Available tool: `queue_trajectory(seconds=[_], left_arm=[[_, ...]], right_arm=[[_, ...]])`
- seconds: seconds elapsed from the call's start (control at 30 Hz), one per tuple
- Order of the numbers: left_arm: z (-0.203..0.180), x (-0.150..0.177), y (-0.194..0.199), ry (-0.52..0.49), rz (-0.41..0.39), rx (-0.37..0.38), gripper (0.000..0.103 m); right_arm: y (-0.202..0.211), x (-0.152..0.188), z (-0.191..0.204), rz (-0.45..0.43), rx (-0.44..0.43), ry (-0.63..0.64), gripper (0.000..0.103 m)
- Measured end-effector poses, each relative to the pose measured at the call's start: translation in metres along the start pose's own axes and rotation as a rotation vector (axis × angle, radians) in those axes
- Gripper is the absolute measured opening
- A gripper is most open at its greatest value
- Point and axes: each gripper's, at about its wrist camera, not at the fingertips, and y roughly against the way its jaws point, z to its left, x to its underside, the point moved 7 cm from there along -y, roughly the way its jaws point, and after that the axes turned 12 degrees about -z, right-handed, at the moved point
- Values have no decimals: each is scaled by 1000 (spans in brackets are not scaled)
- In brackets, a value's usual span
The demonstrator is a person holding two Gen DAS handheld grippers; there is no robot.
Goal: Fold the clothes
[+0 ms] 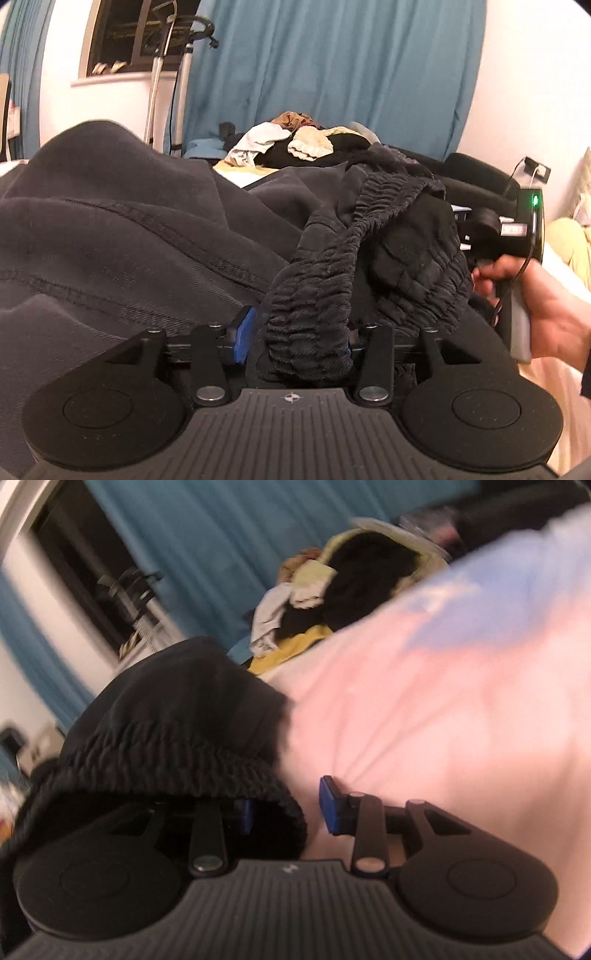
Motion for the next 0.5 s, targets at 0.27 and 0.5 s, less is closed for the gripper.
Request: queue_trajectory(seconds=[0.27, 0.5], left_arm=[[23, -6, 0, 121, -26, -51, 27], [10, -5, 9, 33, -98, -55, 20]], right_arm=[[47, -48, 51, -239, -43, 91, 10], [22, -11, 0, -78, 31, -45, 13]])
